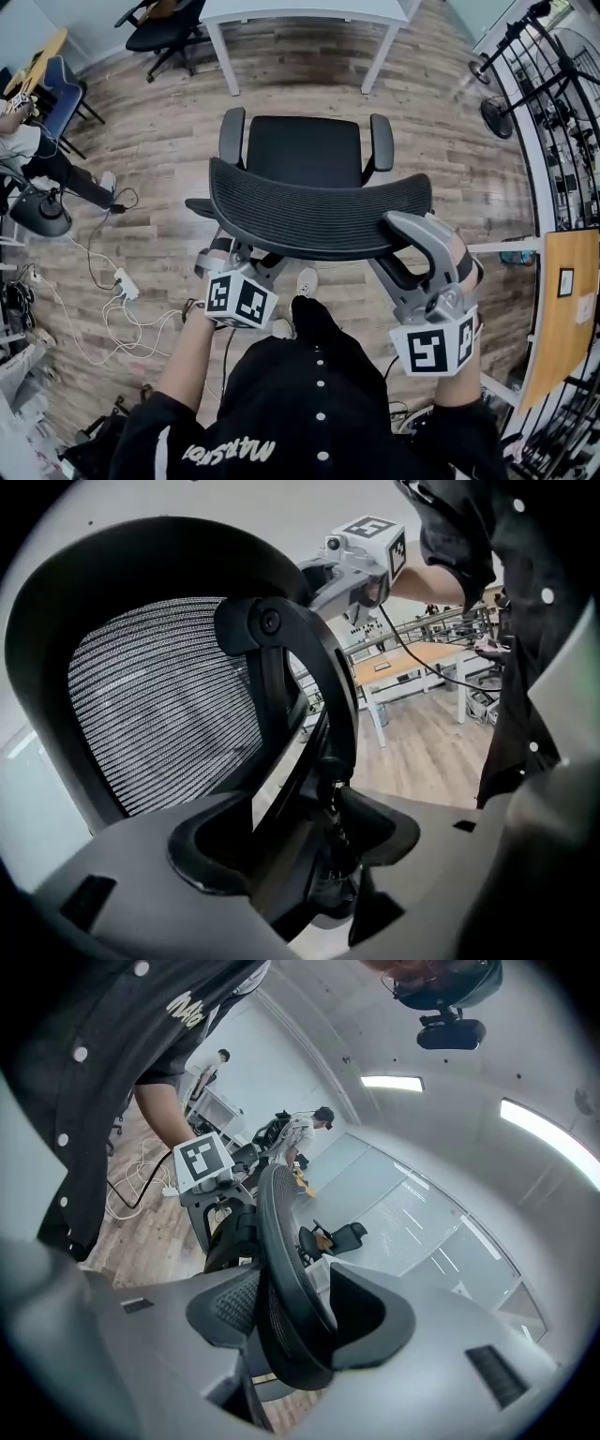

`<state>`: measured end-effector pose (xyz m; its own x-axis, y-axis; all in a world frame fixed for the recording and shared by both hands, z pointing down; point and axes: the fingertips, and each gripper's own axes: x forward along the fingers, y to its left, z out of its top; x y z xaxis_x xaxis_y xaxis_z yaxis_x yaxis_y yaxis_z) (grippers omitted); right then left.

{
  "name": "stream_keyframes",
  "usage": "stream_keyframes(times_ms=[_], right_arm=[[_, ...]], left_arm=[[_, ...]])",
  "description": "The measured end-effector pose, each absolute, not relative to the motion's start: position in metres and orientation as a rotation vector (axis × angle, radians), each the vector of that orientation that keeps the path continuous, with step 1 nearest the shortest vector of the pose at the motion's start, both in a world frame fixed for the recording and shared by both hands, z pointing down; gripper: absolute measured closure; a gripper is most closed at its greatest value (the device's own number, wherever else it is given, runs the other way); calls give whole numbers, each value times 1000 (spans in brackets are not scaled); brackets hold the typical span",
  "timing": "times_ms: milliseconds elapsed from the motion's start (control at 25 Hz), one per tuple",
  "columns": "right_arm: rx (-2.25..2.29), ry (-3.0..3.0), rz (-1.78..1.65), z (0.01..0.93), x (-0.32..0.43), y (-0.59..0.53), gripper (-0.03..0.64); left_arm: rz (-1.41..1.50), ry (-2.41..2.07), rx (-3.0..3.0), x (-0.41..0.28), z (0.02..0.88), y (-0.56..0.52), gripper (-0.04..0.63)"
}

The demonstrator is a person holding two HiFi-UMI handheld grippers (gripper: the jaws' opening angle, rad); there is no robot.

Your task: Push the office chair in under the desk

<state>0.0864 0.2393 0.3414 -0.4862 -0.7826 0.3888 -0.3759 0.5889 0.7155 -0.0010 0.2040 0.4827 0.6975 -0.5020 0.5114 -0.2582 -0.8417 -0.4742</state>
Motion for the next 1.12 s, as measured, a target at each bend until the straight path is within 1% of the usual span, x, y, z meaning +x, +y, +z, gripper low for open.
stream_keyframes(times_ms=[480, 1120], right_arm=[[918, -2080, -697, 342, 87, 229, 391], [930, -2081, -706, 344, 91, 190, 394]], left_arm=[[-901, 593, -2540, -1, 482, 194, 287], [-916, 602, -2541, 4, 484, 153, 285]])
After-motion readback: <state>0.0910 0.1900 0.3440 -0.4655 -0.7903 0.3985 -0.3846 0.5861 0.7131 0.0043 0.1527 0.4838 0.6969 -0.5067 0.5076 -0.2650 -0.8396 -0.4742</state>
